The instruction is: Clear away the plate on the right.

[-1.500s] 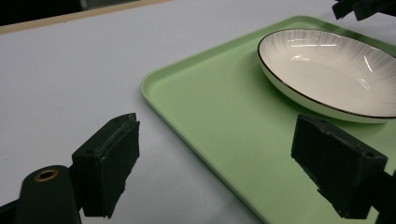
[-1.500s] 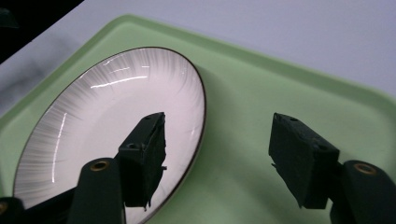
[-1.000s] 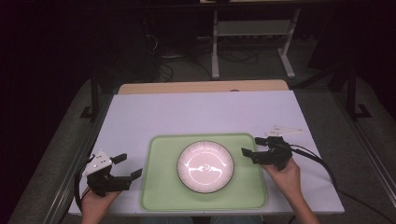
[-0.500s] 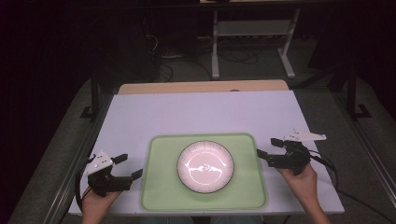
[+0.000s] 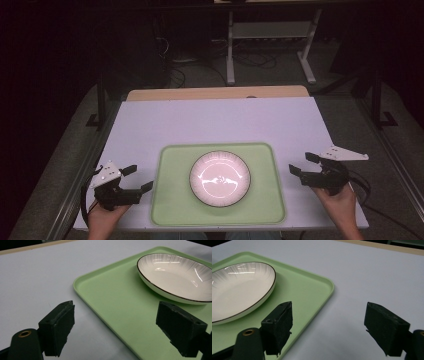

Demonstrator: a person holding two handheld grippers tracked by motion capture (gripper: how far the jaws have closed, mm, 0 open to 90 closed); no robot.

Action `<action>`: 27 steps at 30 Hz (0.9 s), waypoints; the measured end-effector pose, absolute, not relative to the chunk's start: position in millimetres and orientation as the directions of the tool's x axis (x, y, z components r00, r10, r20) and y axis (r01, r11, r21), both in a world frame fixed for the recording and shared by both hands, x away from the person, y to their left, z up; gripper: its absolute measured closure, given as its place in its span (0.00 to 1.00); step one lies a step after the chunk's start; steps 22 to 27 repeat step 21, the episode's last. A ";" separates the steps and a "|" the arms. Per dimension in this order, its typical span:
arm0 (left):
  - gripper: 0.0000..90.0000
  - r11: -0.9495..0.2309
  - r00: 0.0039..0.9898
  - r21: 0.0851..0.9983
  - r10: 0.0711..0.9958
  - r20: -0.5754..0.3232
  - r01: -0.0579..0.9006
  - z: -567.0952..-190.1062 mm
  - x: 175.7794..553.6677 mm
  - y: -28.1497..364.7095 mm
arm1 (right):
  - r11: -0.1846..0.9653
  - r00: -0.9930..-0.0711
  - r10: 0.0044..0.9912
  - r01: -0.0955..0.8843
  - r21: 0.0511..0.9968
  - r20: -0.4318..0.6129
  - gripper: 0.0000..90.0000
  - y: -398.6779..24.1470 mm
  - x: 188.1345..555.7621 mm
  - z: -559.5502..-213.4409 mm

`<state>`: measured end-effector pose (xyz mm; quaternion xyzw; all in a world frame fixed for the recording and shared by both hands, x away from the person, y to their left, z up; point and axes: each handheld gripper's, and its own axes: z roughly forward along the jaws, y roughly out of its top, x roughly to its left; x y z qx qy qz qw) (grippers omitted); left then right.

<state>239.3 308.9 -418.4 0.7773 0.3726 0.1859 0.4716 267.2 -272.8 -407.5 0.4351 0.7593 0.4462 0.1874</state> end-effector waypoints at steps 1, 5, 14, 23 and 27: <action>0.17 -0.277 0.653 0.871 0.755 -0.063 0.405 -418.4 239.4 308.9 | 0.221 -0.548 0.830 0.495 0.840 0.104 0.25 -274.0 266.0 -407.8; 0.17 -0.276 0.653 0.872 0.754 -0.064 0.404 -418.4 239.5 309.1 | 0.226 -0.543 0.834 0.494 0.839 0.095 0.24 -277.6 261.5 -409.1; 0.17 -0.285 0.657 0.870 0.751 -0.059 0.403 -418.7 240.0 308.3 | 0.223 -0.520 0.850 0.497 0.839 0.082 0.24 -285.4 250.9 -420.7; 0.17 -0.290 0.664 0.870 0.746 -0.056 0.399 -418.3 239.7 306.9 | 0.233 -0.510 0.858 0.498 0.835 0.064 0.24 -288.4 246.7 -423.4; 0.17 -0.290 0.664 0.870 0.746 -0.056 0.399 -418.3 239.7 306.9 | 0.233 -0.510 0.858 0.498 0.835 0.064 0.24 -288.4 246.7 -423.4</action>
